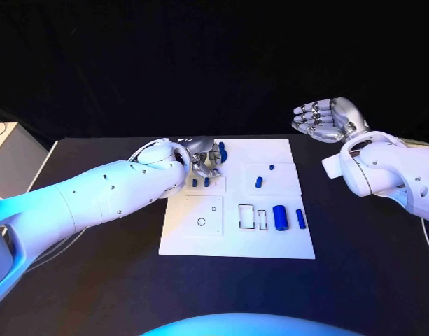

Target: Assemble the parts on the task board

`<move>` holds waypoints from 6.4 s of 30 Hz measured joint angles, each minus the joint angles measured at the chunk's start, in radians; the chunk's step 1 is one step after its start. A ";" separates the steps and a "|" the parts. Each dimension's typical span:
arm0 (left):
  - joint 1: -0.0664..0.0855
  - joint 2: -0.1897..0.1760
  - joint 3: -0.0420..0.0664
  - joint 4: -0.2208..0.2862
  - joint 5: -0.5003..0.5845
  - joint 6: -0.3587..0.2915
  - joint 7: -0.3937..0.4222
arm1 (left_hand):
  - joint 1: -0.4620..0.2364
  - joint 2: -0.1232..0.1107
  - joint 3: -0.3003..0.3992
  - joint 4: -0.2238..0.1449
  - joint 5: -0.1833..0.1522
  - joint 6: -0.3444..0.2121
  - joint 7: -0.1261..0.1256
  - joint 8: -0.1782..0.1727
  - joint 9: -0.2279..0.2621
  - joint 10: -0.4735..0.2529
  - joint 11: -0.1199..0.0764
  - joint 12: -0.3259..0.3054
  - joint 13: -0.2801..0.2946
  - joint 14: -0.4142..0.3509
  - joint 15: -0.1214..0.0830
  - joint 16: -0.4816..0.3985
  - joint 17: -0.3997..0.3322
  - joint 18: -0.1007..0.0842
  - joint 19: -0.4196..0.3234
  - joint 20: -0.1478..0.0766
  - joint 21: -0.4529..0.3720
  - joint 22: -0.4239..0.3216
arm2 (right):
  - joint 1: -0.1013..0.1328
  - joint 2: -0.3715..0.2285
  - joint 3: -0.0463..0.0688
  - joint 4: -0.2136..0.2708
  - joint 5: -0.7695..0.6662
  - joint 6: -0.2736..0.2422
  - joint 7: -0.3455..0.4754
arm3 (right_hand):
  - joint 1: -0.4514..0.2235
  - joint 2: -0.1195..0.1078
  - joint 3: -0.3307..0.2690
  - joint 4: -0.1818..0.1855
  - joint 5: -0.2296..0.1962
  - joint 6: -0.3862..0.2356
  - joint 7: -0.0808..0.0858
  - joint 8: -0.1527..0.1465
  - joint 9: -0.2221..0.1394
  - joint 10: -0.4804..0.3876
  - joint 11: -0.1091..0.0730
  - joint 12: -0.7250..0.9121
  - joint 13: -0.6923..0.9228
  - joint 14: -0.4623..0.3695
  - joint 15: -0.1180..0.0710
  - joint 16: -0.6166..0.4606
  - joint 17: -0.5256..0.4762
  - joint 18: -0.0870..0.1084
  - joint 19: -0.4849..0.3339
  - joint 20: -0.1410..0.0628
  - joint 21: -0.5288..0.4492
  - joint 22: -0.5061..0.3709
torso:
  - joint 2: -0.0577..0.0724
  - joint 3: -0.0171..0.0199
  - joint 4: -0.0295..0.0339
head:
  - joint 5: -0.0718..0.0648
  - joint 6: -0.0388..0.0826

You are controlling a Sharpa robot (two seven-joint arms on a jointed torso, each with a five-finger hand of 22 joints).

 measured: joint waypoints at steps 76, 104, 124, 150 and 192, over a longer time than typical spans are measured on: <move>0.005 0.037 -0.003 -0.051 0.006 0.056 -0.037 | 0.030 0.054 0.151 -0.090 -0.004 0.145 0.000 -0.056 -0.050 0.207 -0.032 -0.155 -0.085 0.055 -0.030 0.088 -0.004 -0.032 0.073 -0.024 0.104 0.125 | 0.000 0.001 0.000 0.008 -0.002 0.005 0.003 | 0.000 0.000 -0.003 0.003 0.018 0.007 0.000 0.000 -0.001 0.000 0.000 0.000 0.000 0.004 -0.004 -0.004 -0.004 0.000 0.000 0.000 0.000 -0.005 | -0.001 0.0007 0.0005 | -0.009 -0.008; 0.001 -0.048 0.027 0.045 0.101 -0.059 0.072 | 0.030 0.053 0.163 -0.130 -0.006 0.177 0.007 -0.062 -0.047 0.271 -0.028 -0.226 -0.088 0.086 -0.032 0.092 -0.012 -0.032 0.112 -0.027 0.135 0.169 | 0.000 -0.003 0.000 0.009 -0.002 0.005 0.004 | 0.000 0.000 -0.003 0.003 0.018 0.007 0.000 0.000 -0.001 0.000 0.000 0.000 0.000 0.004 -0.004 -0.004 -0.005 0.000 0.000 0.000 0.000 -0.007 | -0.002 0.0009 0.0011 | -0.008 -0.002; 0.000 -0.096 0.036 0.041 0.109 -0.041 0.061 | 0.030 0.053 0.163 -0.130 -0.006 0.181 0.004 -0.067 -0.047 0.275 -0.032 -0.236 -0.088 0.086 -0.032 0.092 -0.016 -0.032 0.116 -0.030 0.135 0.170 | 0.000 -0.012 0.000 0.014 -0.002 0.005 0.004 | 0.000 0.000 -0.003 0.003 0.021 0.007 0.000 0.000 -0.001 0.000 0.000 0.000 0.000 0.004 -0.004 -0.004 -0.006 0.000 0.000 0.000 0.000 -0.008 | -0.001 0.0000 0.0017 | -0.001 -0.002; -0.001 -0.080 0.027 0.008 0.095 0.011 0.041 | 0.030 0.053 0.160 -0.133 -0.006 0.181 0.004 -0.067 -0.049 0.282 -0.032 -0.245 -0.088 0.086 -0.032 0.092 -0.018 -0.032 0.116 -0.030 0.135 0.169 | 0.000 -0.012 0.000 0.015 -0.002 0.005 0.005 | 0.000 0.000 -0.003 0.003 0.021 0.007 0.000 0.000 -0.001 0.000 0.000 0.000 0.000 0.004 -0.004 -0.004 -0.006 0.000 0.000 0.000 0.000 -0.008 | -0.001 0.0005 0.0000 | 0.001 -0.006; 0.002 -0.074 0.027 0.009 0.093 0.056 0.006 | 0.026 0.057 0.160 -0.133 -0.006 0.180 0.004 -0.073 -0.049 0.282 -0.032 -0.251 -0.088 0.086 -0.032 0.092 -0.017 -0.032 0.116 -0.030 0.135 0.166 | 0.000 -0.011 0.000 0.012 -0.002 0.005 0.006 | 0.000 0.000 -0.006 0.006 0.021 0.007 0.000 0.000 -0.002 0.000 0.000 0.000 0.000 0.004 -0.004 -0.004 -0.008 0.000 0.000 0.000 0.000 -0.011 | 0.000 0.0007 0.0000 | 0.006 -0.009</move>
